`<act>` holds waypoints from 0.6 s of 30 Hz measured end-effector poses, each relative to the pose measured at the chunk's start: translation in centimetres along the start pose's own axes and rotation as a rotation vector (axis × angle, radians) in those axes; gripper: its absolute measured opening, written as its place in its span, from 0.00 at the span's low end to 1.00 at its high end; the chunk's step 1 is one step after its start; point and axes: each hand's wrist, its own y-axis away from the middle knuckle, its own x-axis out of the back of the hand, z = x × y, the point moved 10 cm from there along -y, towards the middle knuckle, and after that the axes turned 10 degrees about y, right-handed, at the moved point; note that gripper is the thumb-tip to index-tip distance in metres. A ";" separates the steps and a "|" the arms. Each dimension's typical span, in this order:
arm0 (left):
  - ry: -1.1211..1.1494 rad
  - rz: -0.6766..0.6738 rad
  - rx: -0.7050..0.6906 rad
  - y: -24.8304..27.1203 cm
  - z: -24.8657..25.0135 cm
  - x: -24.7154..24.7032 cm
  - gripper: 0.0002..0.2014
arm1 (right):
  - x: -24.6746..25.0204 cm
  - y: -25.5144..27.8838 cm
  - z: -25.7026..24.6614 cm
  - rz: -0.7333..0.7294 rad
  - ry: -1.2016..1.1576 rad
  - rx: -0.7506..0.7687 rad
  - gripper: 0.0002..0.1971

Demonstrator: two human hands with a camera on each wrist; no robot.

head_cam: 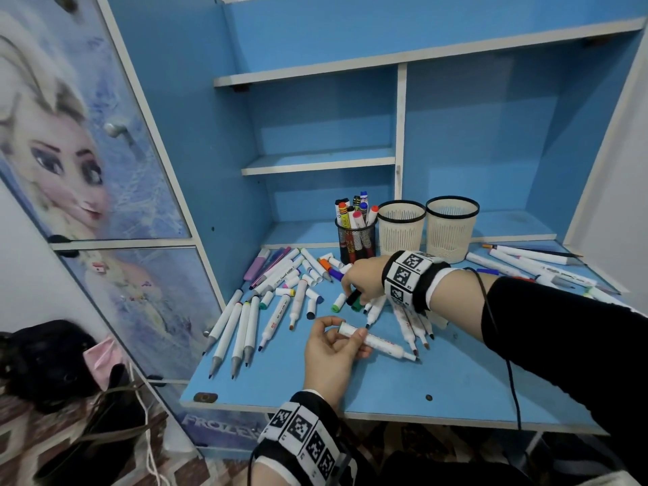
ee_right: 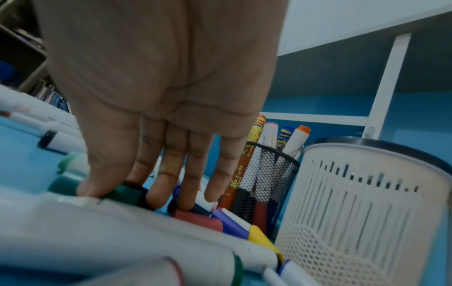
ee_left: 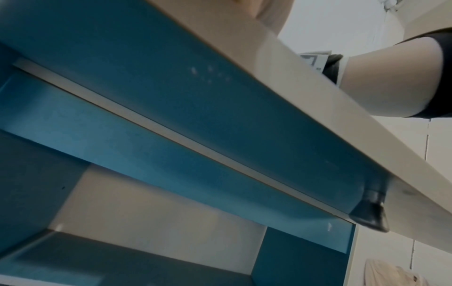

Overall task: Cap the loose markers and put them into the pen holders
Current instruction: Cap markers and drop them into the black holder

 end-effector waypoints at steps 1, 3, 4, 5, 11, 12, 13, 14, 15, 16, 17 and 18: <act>-0.003 0.001 0.000 0.0 0.0 0.0 0.13 | 0.0 -0.1 -0.2 0.012 -0.015 0.003 0.20; -0.005 -0.004 0.002 0.1 0.1 -0.1 0.13 | 0.0 -0.2 -0.6 0.031 -0.040 0.016 0.21; -0.006 -0.008 0.003 0.1 0.1 -0.1 0.13 | 0.0 -0.2 -0.8 0.029 -0.036 0.019 0.21; -0.009 -0.011 0.004 0.1 0.1 -0.2 0.13 | -0.1 -0.2 -1.1 0.020 -0.021 0.023 0.19; -0.018 -0.004 -0.002 0.3 0.5 -0.2 0.13 | 0.6 0.7 -1.5 0.050 -0.066 0.018 0.12; -0.010 -0.002 -0.003 0.3 0.5 -0.1 0.13 | 0.9 1.2 -1.2 0.071 -0.098 0.001 0.12; 0.002 0.001 -0.005 0.3 0.6 -0.1 0.13 | 1.4 1.8 -1.0 0.101 -0.137 -0.017 0.11; 0.012 0.003 -0.008 0.3 0.6 -0.1 0.13 | 1.9 2.5 -0.6 0.134 -0.180 -0.036 0.11; 0.018 0.001 -0.011 0.3 0.6 -0.1 0.13 | 2.4 3.4 -0.3 0.168 -0.222 -0.058 0.10; 0.022 -0.003 -0.014 0.4 0.7 -0.1 0.13 | 2.9 4.4 0.1 0.206 -0.261 -0.089 0.10; 0.027 -0.008 -0.015 0.4 0.7 -0.1 0.13 | 3.3 5.7 0.7 0.249 -0.301 -0.137 0.09; 0.038 -0.011 -0.015 0.5 0.7 0.0 0.13 | 3.5 7.2 1.5 0.290 -0.349 -0.203 0.08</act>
